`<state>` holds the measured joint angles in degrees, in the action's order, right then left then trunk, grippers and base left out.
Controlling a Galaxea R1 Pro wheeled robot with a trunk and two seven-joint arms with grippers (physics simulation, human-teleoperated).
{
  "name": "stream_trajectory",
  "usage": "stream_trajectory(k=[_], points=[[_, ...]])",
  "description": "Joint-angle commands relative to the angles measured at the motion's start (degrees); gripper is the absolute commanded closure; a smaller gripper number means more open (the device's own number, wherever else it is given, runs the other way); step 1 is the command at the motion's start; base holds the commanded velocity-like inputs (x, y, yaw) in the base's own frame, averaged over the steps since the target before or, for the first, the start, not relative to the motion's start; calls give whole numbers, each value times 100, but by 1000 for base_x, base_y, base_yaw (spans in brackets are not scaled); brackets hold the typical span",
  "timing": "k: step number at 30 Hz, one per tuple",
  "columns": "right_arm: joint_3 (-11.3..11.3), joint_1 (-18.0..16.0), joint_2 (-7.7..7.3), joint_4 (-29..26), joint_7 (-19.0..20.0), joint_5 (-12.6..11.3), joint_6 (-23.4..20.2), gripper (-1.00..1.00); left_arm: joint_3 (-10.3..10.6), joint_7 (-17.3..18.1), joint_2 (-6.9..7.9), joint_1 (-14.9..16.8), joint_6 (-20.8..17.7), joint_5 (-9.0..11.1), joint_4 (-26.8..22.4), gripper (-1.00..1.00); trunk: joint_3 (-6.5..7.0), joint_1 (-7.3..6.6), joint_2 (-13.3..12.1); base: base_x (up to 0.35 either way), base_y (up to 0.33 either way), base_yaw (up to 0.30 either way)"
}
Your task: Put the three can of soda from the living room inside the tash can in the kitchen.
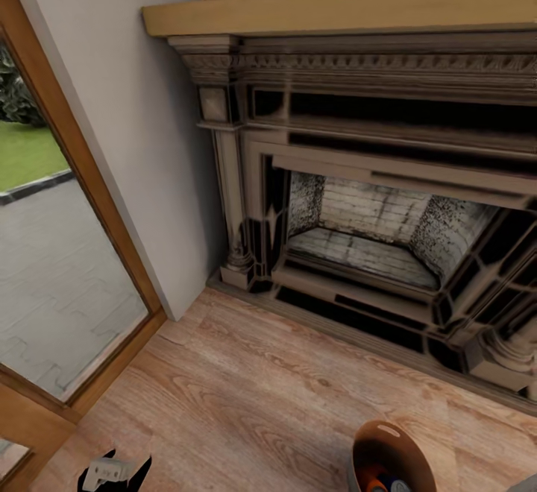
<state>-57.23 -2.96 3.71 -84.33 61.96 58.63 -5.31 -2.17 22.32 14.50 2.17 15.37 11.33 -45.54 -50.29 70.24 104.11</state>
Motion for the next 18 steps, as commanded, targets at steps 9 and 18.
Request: stream_trajectory(k=[9, 18], points=[[-120, 124, 2, 364, -46, -381, 193, -100, 46, -4, 0, -5, 118, 0, 108, -100, 236, -198, -362, 0, 0, 0], [-128, 284, -35, 970, -249, -429, 498, -100, 81, 0, 0, -6, 339, 0, 373, -100, 479, -396, -723, 0, 0, 0]])
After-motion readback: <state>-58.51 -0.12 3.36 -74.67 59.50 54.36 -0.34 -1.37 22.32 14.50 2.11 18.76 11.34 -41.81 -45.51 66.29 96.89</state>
